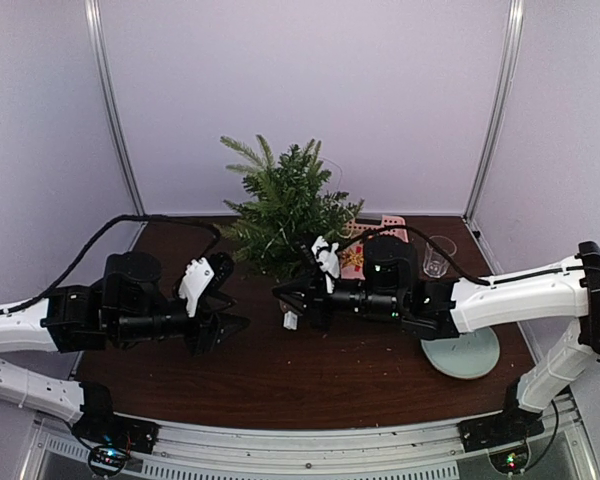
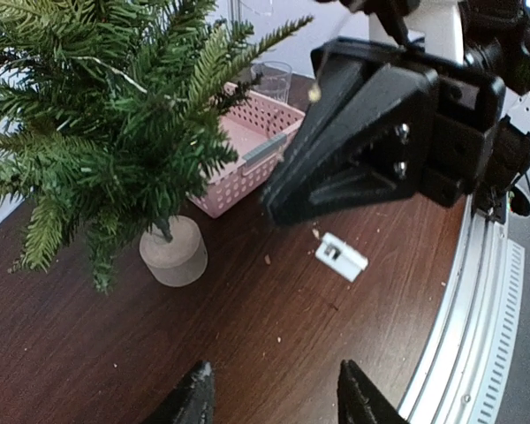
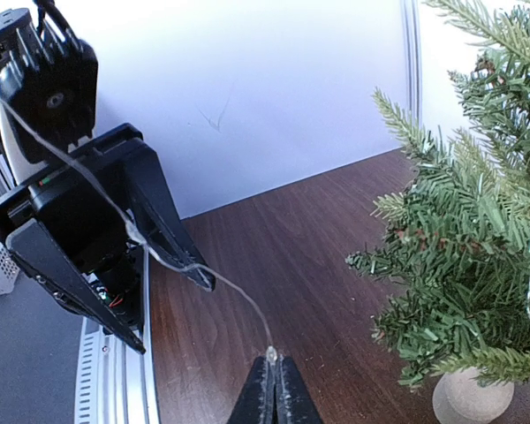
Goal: Decorate the small christmas tree
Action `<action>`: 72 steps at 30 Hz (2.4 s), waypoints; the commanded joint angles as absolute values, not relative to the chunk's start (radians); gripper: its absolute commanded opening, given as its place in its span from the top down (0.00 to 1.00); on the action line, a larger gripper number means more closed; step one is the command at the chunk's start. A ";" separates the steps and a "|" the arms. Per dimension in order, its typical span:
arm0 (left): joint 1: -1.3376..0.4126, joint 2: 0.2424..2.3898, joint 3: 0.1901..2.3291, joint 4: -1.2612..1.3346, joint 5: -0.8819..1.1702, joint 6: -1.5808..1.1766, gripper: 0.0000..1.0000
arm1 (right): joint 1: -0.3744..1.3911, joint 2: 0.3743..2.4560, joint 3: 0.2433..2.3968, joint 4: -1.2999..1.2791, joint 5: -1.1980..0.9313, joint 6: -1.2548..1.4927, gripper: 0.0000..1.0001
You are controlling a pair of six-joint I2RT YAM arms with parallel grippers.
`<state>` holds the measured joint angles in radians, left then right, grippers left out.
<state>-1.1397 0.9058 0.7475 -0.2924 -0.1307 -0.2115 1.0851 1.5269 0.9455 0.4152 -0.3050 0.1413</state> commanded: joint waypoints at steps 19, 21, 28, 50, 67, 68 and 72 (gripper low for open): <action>-1.145 1.028 0.775 0.136 -0.214 -0.378 0.66 | 1.129 1.593 1.001 0.525 -0.370 0.205 1.00; -1.146 1.034 0.771 0.146 -0.206 -0.384 0.68 | 1.131 1.599 1.007 0.525 -0.368 0.203 1.00; -1.143 1.034 0.753 0.140 -0.212 -0.416 0.84 | 1.133 1.597 1.015 0.515 -0.359 0.193 1.00; -0.865 0.996 1.041 -0.467 -0.387 -0.014 1.00 | 1.119 1.272 0.872 0.189 -0.163 0.080 0.28; -0.514 1.201 1.124 -0.071 -0.145 0.260 1.00 | 1.088 1.126 0.873 0.040 -0.027 0.082 0.27; -0.494 1.216 1.121 -0.029 -0.119 0.233 1.00 | 1.088 1.122 0.872 0.036 -0.022 0.081 0.27; -0.462 1.292 1.140 0.110 -0.005 0.192 1.00 | 1.087 1.117 0.873 0.029 -0.010 0.081 0.27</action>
<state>-0.4870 1.2263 1.1217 -0.1238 -0.1562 0.2222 1.0924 1.1385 0.8761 0.0490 -0.0479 0.0837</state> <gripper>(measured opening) 0.002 0.729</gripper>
